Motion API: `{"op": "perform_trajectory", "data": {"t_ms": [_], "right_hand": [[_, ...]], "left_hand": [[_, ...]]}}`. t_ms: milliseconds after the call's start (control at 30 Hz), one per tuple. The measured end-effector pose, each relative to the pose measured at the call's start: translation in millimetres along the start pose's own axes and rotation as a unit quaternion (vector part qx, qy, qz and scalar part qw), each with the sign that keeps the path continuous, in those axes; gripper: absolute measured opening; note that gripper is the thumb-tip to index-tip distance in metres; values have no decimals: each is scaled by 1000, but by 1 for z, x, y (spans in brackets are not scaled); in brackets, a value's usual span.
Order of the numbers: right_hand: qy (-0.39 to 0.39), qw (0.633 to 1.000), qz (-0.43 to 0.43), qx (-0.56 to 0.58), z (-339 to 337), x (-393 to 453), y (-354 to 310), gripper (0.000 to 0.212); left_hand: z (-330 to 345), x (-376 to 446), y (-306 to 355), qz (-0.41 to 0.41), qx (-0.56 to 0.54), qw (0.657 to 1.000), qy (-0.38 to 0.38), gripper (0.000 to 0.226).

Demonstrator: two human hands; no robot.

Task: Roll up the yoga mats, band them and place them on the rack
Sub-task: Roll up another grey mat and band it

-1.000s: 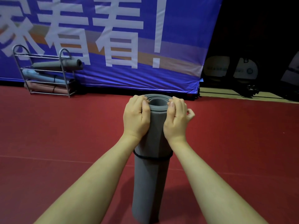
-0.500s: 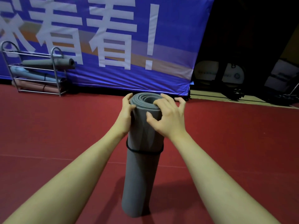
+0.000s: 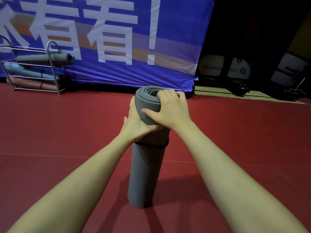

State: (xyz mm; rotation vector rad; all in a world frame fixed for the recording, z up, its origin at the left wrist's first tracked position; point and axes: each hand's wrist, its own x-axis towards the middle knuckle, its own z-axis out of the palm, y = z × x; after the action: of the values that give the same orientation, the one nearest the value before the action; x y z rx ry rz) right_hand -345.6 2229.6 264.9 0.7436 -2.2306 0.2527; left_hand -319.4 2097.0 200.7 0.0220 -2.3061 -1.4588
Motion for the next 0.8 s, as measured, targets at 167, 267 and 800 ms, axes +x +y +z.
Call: {"op": "perform_trajectory", "data": {"t_ms": [167,267,800], "right_hand": [[-29,998,5,-51,-8,6,-8,58],[-3,998,36,-45,-3,0,-13,61],[-110,912,293,264,69,-109,-46,47]], "left_hand": [[-2,-11,11,18,-39,998,37,111],[-9,-14,15,25,-6,999,40,107],[-25,-34,-51,23,407,899,-161,132]]}}
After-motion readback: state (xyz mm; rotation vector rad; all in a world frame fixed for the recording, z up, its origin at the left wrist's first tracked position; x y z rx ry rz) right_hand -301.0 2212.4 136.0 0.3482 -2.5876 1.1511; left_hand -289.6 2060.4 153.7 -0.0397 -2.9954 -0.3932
